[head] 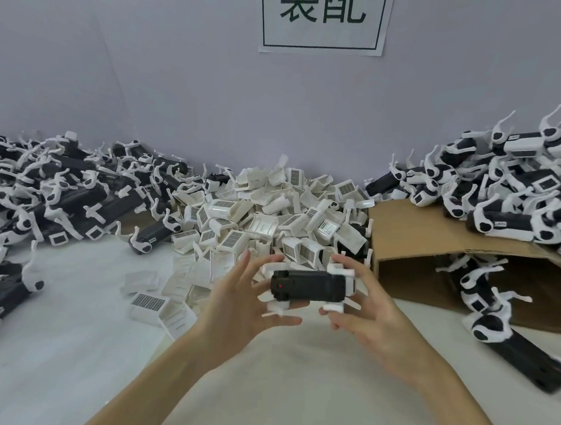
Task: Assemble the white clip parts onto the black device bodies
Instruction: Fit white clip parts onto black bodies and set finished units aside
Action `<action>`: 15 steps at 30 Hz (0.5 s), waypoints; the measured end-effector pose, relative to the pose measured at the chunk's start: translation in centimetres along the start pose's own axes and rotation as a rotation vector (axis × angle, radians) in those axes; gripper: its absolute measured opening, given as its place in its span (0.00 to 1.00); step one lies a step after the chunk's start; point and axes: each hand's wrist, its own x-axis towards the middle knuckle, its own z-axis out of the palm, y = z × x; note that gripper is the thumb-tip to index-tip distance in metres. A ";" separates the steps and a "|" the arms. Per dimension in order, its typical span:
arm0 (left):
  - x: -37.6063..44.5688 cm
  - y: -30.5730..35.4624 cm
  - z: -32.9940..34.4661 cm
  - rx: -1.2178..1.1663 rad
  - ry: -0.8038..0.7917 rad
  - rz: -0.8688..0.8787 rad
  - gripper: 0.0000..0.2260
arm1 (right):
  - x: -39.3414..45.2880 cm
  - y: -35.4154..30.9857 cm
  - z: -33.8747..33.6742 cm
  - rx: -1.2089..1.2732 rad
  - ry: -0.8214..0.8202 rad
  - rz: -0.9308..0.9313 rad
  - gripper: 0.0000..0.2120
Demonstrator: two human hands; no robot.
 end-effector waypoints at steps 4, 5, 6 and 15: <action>0.0 -1.2 0.6 0.128 0.208 0.002 0.18 | -0.2 -0.2 0.8 0.124 -0.019 0.049 0.33; 0.0 -1.4 0.6 0.123 0.250 0.037 0.15 | -0.2 -0.3 0.9 0.195 -0.006 0.059 0.30; 0.1 -1.5 0.6 0.128 0.285 0.086 0.13 | -0.1 -0.5 1.2 0.268 0.007 0.065 0.26; -0.7 -0.8 0.8 0.628 0.270 0.303 0.19 | 0.1 0.9 3.5 0.316 0.201 0.149 0.28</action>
